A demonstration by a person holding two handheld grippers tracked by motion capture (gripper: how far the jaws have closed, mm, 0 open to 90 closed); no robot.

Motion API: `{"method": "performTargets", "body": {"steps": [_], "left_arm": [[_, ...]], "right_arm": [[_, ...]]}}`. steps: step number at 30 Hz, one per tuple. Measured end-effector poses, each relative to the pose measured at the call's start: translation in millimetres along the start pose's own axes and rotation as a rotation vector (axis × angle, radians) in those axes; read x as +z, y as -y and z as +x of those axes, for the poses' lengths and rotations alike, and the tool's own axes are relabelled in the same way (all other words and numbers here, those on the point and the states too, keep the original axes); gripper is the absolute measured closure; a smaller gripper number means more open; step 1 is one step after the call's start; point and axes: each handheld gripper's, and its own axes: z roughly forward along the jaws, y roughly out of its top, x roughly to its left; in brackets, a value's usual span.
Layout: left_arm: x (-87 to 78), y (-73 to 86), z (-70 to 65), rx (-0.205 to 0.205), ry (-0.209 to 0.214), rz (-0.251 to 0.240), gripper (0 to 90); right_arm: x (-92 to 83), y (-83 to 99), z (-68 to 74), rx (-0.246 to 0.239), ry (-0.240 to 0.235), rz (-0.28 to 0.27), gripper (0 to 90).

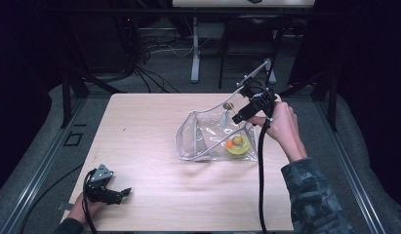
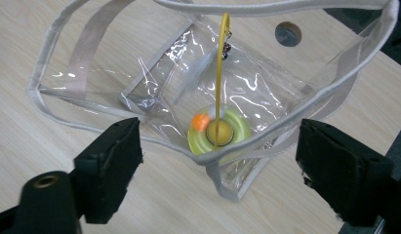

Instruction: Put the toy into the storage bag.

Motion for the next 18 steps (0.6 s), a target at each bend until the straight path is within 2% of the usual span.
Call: {"method": "performTargets", "body": {"steps": [5, 13, 18], "left_arm": [[-0.2, -0.1, 0.4, 0.006, -0.001, 0.003, 0.0], [-0.2, 0.0, 0.2, 0.003, 0.0, 0.002, 0.0], [-0.2, 0.0, 0.2, 0.003, -0.001, 0.002, 0.0]], "right_arm": [[-11.1, 12.7, 0.2, -0.002, 0.003, -0.032, 7.9], [-19.6, 29.9, -0.6, 0.0, 0.01, -0.061, 0.0], [-21.1, 46.3, -2.6, 0.006, 0.016, -0.075, 0.0]]}}
